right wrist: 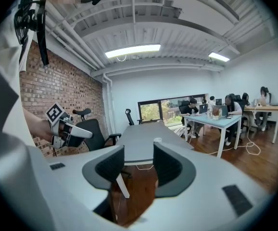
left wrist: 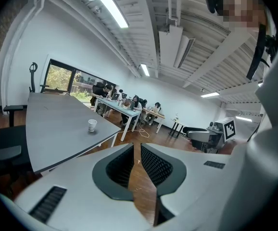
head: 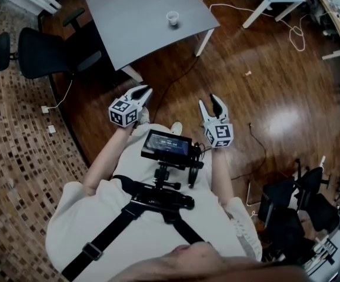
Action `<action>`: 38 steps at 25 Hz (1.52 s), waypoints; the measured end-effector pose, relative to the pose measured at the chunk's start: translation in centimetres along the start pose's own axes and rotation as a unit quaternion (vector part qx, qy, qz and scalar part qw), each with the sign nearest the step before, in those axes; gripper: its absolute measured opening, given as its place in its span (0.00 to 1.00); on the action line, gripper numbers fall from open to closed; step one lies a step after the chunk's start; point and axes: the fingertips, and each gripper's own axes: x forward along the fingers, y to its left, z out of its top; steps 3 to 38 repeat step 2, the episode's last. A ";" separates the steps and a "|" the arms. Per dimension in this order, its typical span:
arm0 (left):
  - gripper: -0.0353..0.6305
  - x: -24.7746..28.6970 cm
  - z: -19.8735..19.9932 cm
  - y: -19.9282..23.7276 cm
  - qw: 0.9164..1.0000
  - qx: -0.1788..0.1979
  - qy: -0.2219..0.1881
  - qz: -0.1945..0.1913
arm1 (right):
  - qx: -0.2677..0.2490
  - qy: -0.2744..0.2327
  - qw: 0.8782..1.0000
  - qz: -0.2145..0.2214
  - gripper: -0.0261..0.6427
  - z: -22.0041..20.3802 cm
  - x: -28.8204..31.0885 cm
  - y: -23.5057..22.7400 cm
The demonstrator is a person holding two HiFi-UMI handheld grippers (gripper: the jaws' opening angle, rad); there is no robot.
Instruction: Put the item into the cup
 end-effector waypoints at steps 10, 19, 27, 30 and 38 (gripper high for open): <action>0.12 0.0 -0.3 0.2 1.000 0.000 0.000 0.001 | 0.001 0.001 1.000 0.003 0.34 -0.4 0.4 0.2; 0.12 0.0 -0.3 0.2 1.000 0.000 0.000 0.001 | 0.001 0.001 1.000 0.003 0.34 -0.4 0.4 0.2; 0.12 0.0 -0.3 0.2 1.000 0.000 0.000 0.001 | 0.001 0.001 1.000 0.003 0.34 -0.4 0.4 0.2; 0.12 0.0 -0.3 0.2 1.000 0.000 0.000 0.001 | 0.001 0.001 1.000 0.003 0.34 -0.4 0.4 0.2; 0.12 0.0 -0.3 0.2 1.000 0.000 0.000 0.001 | 0.001 0.001 1.000 0.003 0.34 -0.4 0.4 0.2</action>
